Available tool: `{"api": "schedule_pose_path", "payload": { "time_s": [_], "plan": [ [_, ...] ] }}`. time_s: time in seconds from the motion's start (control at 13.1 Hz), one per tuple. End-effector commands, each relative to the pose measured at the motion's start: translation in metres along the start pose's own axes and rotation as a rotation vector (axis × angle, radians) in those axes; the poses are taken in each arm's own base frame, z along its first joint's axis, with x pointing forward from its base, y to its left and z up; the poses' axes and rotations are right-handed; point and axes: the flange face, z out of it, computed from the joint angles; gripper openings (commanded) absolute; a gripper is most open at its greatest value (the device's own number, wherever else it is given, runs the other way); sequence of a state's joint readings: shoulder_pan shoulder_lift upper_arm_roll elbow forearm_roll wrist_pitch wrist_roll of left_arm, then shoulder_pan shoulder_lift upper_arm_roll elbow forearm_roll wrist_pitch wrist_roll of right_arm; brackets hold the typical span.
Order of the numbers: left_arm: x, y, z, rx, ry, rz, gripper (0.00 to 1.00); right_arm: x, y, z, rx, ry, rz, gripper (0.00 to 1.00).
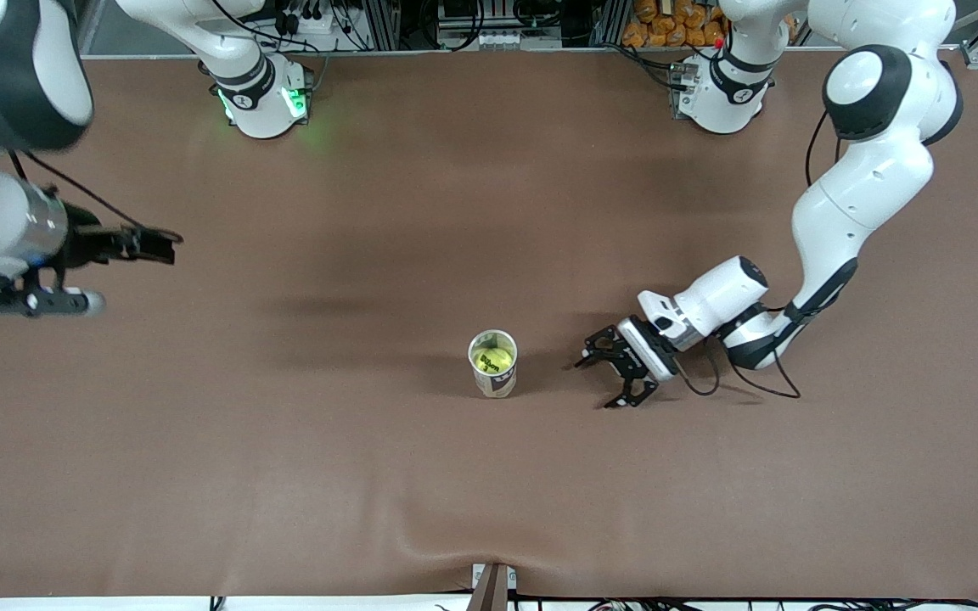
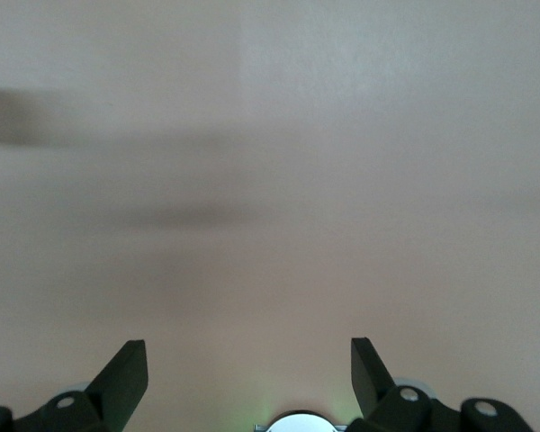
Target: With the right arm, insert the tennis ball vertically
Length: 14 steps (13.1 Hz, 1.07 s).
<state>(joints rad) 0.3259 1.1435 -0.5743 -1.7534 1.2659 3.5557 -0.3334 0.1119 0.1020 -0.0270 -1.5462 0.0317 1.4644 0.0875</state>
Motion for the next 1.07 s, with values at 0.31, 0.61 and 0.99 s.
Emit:
{"api": "schedule_pose_path", "payload": {
  "time_s": [0.31,0.61,0.99],
  "plan": [
    [0.072,-0.016,-0.015,0.141,-0.042,-0.248,1.00,-0.049,0.040,-0.050,0.009,0.064,0.031,1.00],
    [0.110,-0.035,-0.008,0.252,-0.054,-0.366,1.00,-0.052,0.069,-0.058,0.010,0.076,0.014,1.00],
    [0.181,-0.048,0.011,0.376,-0.132,-0.678,1.00,-0.058,0.073,-0.073,0.007,0.109,0.016,1.00]
  ]
}}
